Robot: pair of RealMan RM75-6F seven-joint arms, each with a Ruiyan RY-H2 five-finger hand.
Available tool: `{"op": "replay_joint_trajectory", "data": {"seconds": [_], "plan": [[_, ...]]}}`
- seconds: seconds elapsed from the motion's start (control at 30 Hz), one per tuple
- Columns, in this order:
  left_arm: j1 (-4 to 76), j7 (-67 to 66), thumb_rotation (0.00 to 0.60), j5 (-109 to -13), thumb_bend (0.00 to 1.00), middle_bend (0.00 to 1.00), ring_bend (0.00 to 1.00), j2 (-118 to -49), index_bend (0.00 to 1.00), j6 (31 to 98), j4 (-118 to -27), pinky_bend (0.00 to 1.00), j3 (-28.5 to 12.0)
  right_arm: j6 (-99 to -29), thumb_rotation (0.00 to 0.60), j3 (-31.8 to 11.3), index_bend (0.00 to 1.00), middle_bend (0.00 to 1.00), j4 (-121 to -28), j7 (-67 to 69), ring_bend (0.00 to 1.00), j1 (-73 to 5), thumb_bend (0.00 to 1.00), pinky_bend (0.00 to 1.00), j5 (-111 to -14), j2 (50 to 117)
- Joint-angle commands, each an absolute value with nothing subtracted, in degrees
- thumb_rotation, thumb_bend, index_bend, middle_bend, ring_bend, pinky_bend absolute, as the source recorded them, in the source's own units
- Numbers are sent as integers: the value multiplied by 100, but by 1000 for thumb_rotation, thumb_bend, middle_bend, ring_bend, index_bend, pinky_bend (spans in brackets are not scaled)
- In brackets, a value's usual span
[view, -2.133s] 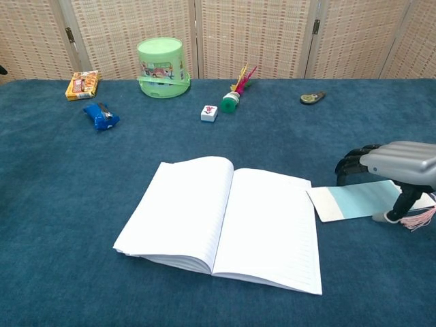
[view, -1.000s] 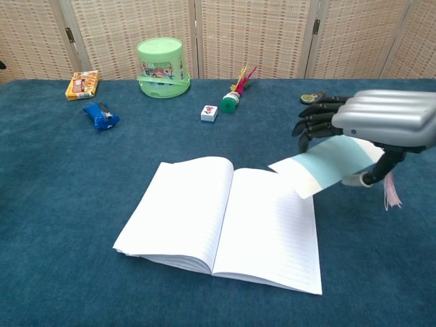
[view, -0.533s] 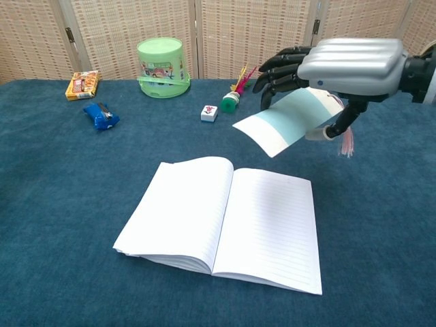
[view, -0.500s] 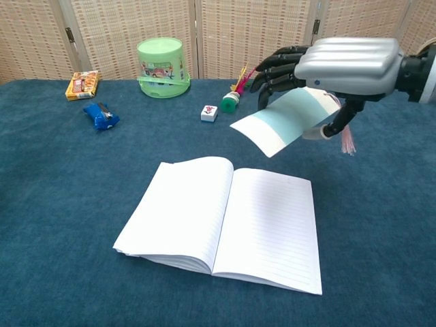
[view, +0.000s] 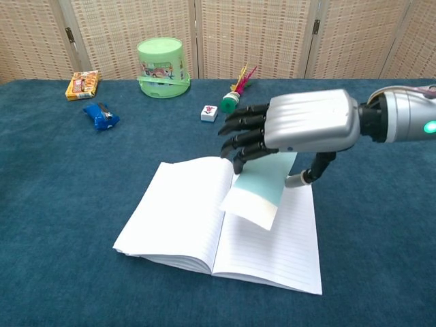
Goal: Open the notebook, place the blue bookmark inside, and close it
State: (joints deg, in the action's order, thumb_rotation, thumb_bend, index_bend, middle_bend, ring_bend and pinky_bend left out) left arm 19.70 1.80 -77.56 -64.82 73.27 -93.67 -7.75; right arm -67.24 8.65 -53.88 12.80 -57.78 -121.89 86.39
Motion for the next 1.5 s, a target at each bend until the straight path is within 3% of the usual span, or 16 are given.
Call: {"op": "replay_joint_trajectory", "data": {"seconds": [0.03,0.67,1.5], "plan": [[1961,189,600,-7755,132,78,55,-6482,217,7320,-9353,151,-765,-6899,600,1063,409,158,-5091,1436,0,-5856,231,4,-12336,8898],[1903,260,600,-7745,132,78,55,-6481,217,7316,-9291,151,-752,-7567,600,1622,409,158,-3506,1491,0,-6042,230,0,-12648,9861],[1878,260,600,-7728,133,78,55,-6488,217,7291,-9252,151,-757,-7770,600,1916,409,151,-2847,1639,0,-6007,208,0,-12311,10243]]}}
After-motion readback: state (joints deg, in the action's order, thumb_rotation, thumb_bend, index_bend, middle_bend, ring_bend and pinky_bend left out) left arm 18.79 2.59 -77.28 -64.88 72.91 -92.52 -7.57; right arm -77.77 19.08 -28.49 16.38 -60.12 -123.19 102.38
